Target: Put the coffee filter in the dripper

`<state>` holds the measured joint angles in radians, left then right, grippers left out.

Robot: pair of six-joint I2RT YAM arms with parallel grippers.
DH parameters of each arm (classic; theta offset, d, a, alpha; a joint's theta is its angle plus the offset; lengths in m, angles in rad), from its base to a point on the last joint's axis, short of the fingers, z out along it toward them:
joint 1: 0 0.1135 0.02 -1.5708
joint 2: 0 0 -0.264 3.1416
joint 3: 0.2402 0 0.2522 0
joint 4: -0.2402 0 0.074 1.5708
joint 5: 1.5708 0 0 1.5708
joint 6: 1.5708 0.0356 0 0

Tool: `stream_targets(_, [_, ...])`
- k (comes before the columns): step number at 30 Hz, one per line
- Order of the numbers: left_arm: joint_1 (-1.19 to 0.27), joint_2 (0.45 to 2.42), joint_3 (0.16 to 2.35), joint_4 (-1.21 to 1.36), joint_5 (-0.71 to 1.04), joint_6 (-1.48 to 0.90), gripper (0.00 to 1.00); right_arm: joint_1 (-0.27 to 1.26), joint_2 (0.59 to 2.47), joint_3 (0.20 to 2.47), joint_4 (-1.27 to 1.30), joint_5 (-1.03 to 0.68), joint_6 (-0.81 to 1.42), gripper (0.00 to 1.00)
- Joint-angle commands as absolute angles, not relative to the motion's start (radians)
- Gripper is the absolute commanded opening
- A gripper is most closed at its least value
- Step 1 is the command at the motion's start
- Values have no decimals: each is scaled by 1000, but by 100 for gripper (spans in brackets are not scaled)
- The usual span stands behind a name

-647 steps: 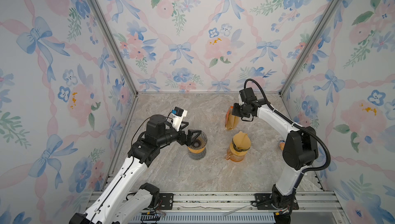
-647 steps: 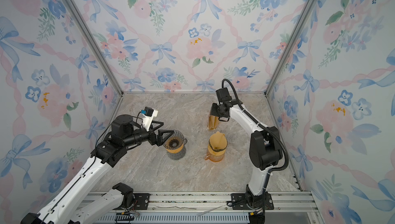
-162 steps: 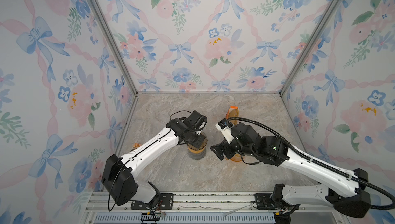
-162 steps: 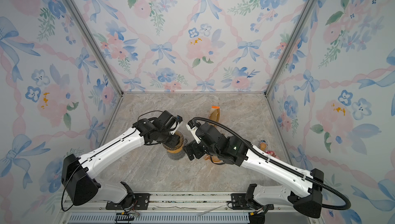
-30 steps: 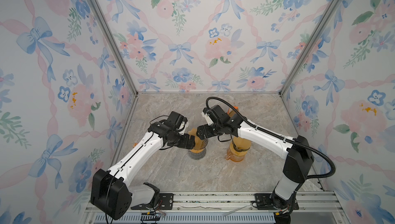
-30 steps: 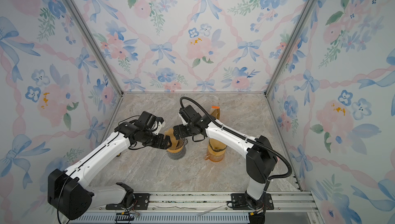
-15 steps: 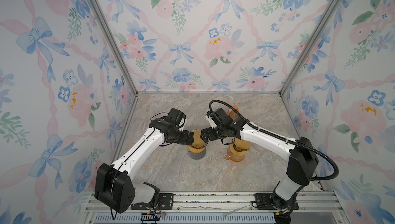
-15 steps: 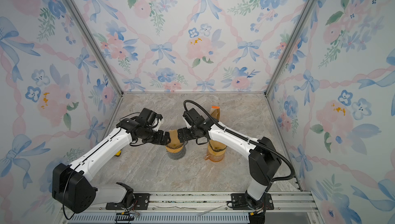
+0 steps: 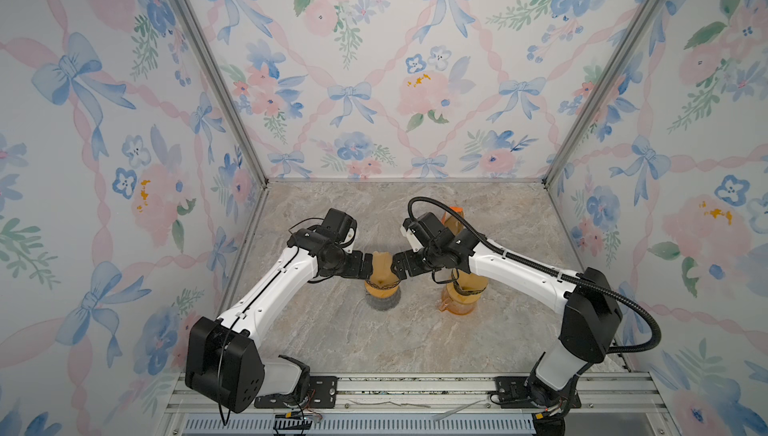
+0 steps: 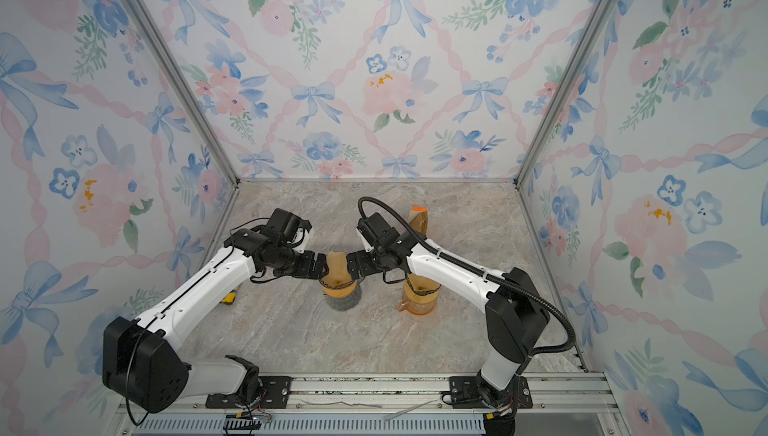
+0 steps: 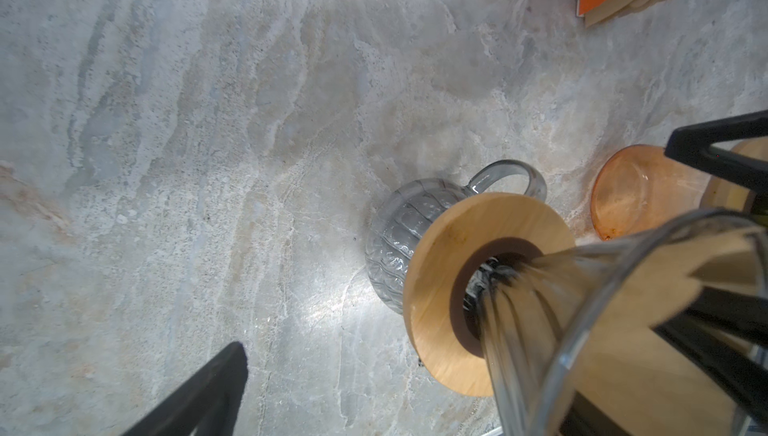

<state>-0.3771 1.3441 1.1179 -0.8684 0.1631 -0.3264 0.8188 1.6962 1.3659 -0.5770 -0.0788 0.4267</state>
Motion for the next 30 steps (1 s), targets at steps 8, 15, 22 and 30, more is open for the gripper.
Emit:
stream_targets(8, [-344, 1355, 1080, -849, 176, -324, 98, 819, 1685, 1381, -596, -74, 414, 96])
stream_targets(15, [-336, 1334, 1100, -845, 281, -305, 98, 828, 1671, 1416, -601, -92, 405, 96])
stream_targets(22, [-335, 1304, 1112, -847, 360, -270, 98, 837, 1661, 1428, -587, -135, 413, 96])
stream_targets(30, [-320, 1332, 1129, -846, 300, -283, 98, 850, 1678, 1443, -617, -117, 410, 96])
